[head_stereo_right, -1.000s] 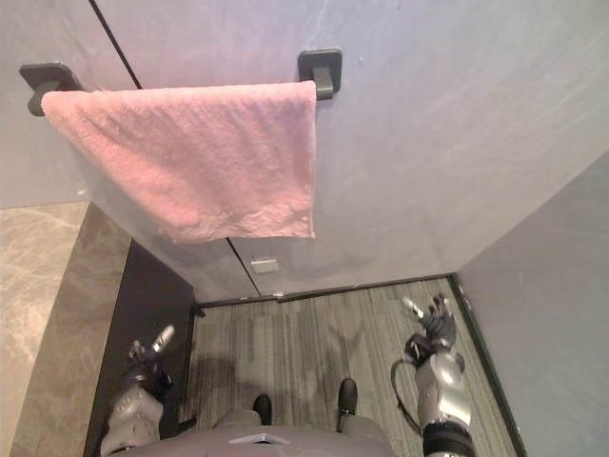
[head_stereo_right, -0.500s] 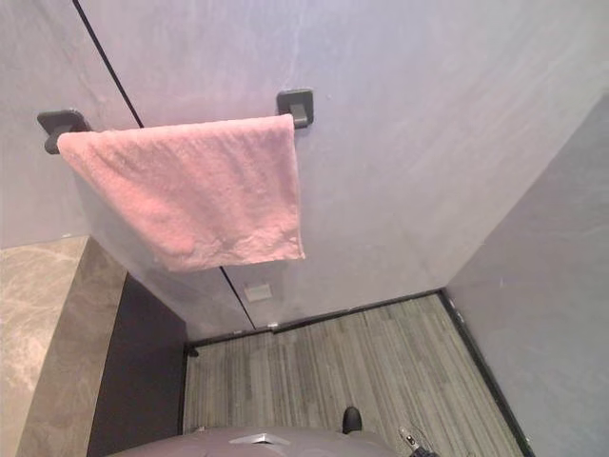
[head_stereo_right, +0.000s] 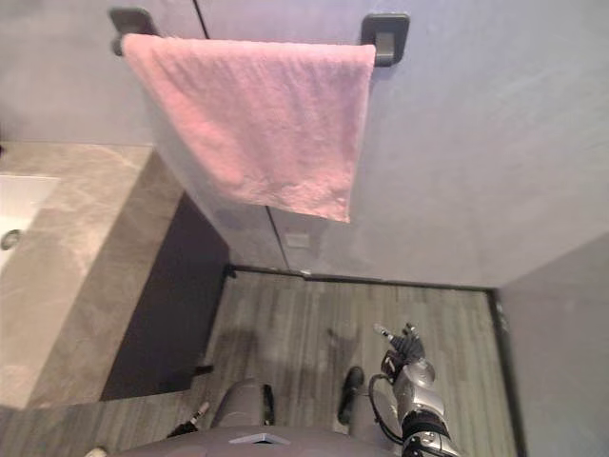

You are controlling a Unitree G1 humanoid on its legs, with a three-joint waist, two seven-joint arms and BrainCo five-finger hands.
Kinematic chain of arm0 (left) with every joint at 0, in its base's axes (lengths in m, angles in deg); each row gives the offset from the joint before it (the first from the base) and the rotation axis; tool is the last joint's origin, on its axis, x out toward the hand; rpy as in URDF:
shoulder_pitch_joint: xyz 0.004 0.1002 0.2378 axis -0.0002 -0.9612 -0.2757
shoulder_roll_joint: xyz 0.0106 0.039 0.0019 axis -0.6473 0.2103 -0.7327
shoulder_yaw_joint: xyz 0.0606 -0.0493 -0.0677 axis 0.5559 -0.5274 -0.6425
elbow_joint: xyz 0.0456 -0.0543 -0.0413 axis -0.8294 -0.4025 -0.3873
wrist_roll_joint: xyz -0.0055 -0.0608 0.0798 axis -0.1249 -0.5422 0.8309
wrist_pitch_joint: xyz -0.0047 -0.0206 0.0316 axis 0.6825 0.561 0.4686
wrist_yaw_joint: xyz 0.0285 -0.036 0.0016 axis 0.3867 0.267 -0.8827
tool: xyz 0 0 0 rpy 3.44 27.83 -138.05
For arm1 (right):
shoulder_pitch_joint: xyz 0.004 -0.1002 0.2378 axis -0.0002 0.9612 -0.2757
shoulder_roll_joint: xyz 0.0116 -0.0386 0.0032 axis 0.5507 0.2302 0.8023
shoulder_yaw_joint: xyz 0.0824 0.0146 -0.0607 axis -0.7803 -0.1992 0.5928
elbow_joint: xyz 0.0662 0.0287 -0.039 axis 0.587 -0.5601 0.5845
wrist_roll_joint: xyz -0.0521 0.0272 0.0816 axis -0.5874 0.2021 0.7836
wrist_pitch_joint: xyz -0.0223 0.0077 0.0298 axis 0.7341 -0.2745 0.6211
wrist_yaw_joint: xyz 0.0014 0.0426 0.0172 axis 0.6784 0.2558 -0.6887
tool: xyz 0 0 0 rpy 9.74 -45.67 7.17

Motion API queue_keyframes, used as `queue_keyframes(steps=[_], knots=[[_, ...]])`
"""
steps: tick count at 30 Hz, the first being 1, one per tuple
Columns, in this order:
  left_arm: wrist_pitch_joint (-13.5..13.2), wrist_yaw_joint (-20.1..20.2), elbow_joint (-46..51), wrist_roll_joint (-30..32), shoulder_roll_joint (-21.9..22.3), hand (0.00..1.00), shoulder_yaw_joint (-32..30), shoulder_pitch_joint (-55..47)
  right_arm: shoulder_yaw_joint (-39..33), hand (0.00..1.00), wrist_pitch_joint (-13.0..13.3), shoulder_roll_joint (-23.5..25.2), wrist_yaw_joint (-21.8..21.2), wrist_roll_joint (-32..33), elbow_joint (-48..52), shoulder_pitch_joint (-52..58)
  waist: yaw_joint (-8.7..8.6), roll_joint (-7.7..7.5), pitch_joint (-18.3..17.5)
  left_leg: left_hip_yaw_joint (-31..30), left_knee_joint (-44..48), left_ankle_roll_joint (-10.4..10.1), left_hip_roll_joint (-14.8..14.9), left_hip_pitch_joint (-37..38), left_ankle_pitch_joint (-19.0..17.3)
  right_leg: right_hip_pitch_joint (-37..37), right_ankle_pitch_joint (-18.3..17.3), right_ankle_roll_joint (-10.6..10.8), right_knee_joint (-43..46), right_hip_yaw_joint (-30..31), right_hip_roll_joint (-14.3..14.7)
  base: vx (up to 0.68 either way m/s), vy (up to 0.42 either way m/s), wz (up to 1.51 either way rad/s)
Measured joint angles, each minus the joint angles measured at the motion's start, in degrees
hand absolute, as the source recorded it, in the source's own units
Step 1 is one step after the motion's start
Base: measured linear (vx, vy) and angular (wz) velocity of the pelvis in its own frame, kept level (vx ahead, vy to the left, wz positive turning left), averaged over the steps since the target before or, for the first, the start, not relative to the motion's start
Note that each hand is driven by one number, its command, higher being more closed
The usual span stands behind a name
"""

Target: Organize washtable

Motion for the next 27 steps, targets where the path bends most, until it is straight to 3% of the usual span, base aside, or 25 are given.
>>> queue_keyframes(steps=[2, 3, 4, 5, 6, 8, 10, 12, 13, 14, 15, 16, 17, 20, 22, 24, 26, 27], knots=[[0.79, 0.32, -0.38, 1.63, -0.53, 0.00, 1.96, -0.05, -2.40, 0.00, 0.24, -0.07, 0.14, 1.71, -0.95, 1.23, -1.25, 0.79, -0.79, -0.37, -4.86, -1.67, 0.43, 6.70, 3.64, 0.25, 0.47, 0.82, 0.12, -2.86, -1.36, 0.02, 0.091, 0.94], [1.17, 0.52, -0.35, 2.69, -1.10, 0.00, 3.25, -0.12, -4.52, 0.00, -0.11, -0.26, 0.45, 1.99, -2.99, 1.28, -2.38, 0.34, -1.18, -0.28, -13.80, -3.88, -1.88, 8.88, 2.28, -0.42, 1.14, 2.17, -0.07, -3.87, -2.82, -0.02, 0.123, 1.14], [1.66, 0.49, -0.04, 3.46, -2.51, 0.00, 4.82, 0.27, -4.42, 0.00, -0.71, -0.33, 0.60, 1.97, -5.56, 1.95, -3.32, -1.02, -1.62, -0.62, -20.39, -3.99, -3.70, 9.68, 2.32, -0.82, 1.79, 3.06, -3.00, -3.08, -2.95, -0.05, 0.136, 1.14], [1.85, 0.45, -0.06, 3.65, -3.14, 0.00, 5.76, 0.28, -4.39, 0.00, -0.75, -0.34, 0.65, 1.97, -7.02, 2.32, -3.64, -1.43, -1.86, -0.78, -23.81, -4.32, -4.16, 11.09, 1.97, -0.76, 3.62, 2.52, -4.77, -2.26, -2.82, -0.04, 0.125, 0.80], [1.86, 0.46, 0.13, 3.80, -4.02, 0.00, 7.85, 0.46, -4.42, 0.00, -0.98, -0.59, 0.78, 1.85, -9.20, 2.48, -3.49, -0.82, -2.02, -0.81, -29.68, -5.21, -3.85, 12.80, 0.38, -1.07, 5.94, 2.98, -6.43, -2.62, -2.36, -0.03, 0.135, 0.28], [1.84, 0.34, 0.74, 3.80, -4.60, 0.00, 11.03, 1.72, -4.14, 0.00, -1.89, -0.67, 1.13, 1.84, -11.56, 1.60, -3.32, -0.91, -1.81, 0.03, -34.26, -4.96, -4.04, 14.15, -1.49, -2.79, 7.36, 2.75, -6.08, -2.43, -1.95, -0.08, 0.158, -0.06], [1.52, 0.15, 3.39, 3.71, -4.98, 0.00, 14.31, 3.24, -2.90, 0.00, -1.94, -1.11, 1.36, 1.33, -11.65, 1.50, -3.46, -2.29, -0.96, 0.69, -36.27, -4.51, -6.95, 15.92, -1.55, -2.85, 8.03, 3.45, -3.86, -1.13, -4.83, -0.16, 0.192, -0.08], [0.10, 0.20, 5.47, 3.31, -4.23, 0.00, 17.79, 3.77, -0.27, 0.00, -1.90, -2.36, 1.24, 1.25, -11.20, 1.62, -3.70, -3.20, -0.58, 0.24, -39.59, -1.75, -10.70, 18.83, 0.14, -2.81, 9.52, 5.69, -3.16, 2.19, -6.96, -0.19, 0.256, -0.14], [-0.56, 0.45, 4.82, 3.30, -4.11, 0.00, 18.60, 5.24, 0.86, 0.00, -1.85, -2.42, 0.89, 1.22, -10.65, 1.81, -3.60, -3.95, -0.10, 0.62, -38.58, -0.49, -12.42, 18.46, 0.71, -2.79, 13.63, 7.61, -4.99, 5.48, -7.99, -0.24, 0.353, -0.34], [-0.65, 0.61, 3.99, 3.30, -3.68, 0.00, 17.24, 5.56, 0.80, 0.00, -2.29, -2.32, 0.63, 1.21, -9.24, 1.54, -2.90, -2.94, -0.16, 1.73, -37.63, 1.20, -12.19, 16.63, 1.23, -3.06, 17.45, 10.18, -6.32, 9.39, -7.46, -0.02, 0.341, -0.30], [-0.80, 0.55, 3.54, 3.29, -2.82, 0.00, 15.93, 5.55, 0.73, 0.00, -2.56, -1.84, 0.64, 1.21, -8.42, 1.84, -3.01, -2.26, 0.16, 1.67, -37.53, 1.81, -11.99, 16.56, 1.14, -3.90, 13.68, 9.92, -0.55, 11.43, -7.61, 0.40, 0.180, 0.20], [-0.77, 0.21, 2.21, 3.29, -2.47, 0.00, 13.63, 5.48, 0.49, 0.00, -3.02, -0.61, 0.57, 1.21, -6.72, 3.74, -3.17, -2.38, 0.25, 0.90, -37.25, 1.99, -12.22, 16.13, 1.18, -3.94, 5.81, 9.51, 11.84, 14.46, -8.08, 0.67, 0.053, 0.80], [-0.49, -0.26, 1.12, 3.29, -2.56, 0.00, 11.32, 4.57, 0.57, 0.00, -3.07, -0.01, 0.43, 1.20, -6.57, 4.20, -2.87, -3.04, 0.47, -0.76, -36.96, 1.99, -12.81, 15.60, 1.18, -2.47, 0.99, 9.56, 19.07, 17.81, -8.61, 0.51, 0.009, 0.98], [-0.15, -0.41, 0.20, 2.08, -3.23, 0.00, 5.25, 4.40, 1.14, 0.00, -3.11, 2.27, -0.49, -0.77, -6.63, 3.68, -1.30, -5.78, -0.50, -5.10, -36.30, 4.23, -15.40, 12.13, 2.56, 3.15, -4.76, 10.85, 26.75, 26.04, -8.20, 0.12, 0.002, 1.06], [-0.09, -0.40, 0.19, 2.24, -3.39, 0.00, 3.80, 4.26, 2.28, 0.00, -3.06, 2.59, -1.69, -1.74, -7.20, 3.08, -0.04, -6.68, -1.64, -7.23, -34.86, 4.19, -16.35, 9.24, 3.62, 7.14, -7.17, 12.63, 25.70, 31.66, -6.25, -0.05, -0.046, 0.76], [0.45, -0.39, -0.09, 2.44, -3.76, 0.00, 3.97, 2.33, 4.34, 0.00, -3.07, 2.09, -1.92, -3.14, -7.67, 1.52, 0.76, -5.86, -2.66, -8.97, -34.36, 3.34, -16.33, 6.27, 5.24, 8.37, -9.70, 13.13, 20.22, 34.88, -4.37, -0.21, -0.065, 0.45], [1.23, -0.45, -0.61, 2.77, -3.30, 0.00, 4.06, -0.41, 6.72, 0.00, -3.03, 0.73, -1.93, -3.26, -7.62, 0.19, 1.28, -4.59, -3.86, -10.28, -34.69, 2.40, -14.86, 2.29, 7.58, 9.24, -11.54, 11.64, 13.34, 35.55, -3.13, -0.25, -0.099, 0.39], [1.55, -1.04, -1.86, 2.70, -4.13, 0.00, 4.24, -0.55, 9.60, 0.00, -2.99, -0.08, -1.86, -3.31, -7.62, -1.48, 1.27, -4.89, -3.36, -12.15, -33.28, 1.08, -14.81, -2.01, 9.30, 8.98, -14.79, 9.58, 9.78, 35.02, -3.00, -0.35, -0.172, 0.67]])
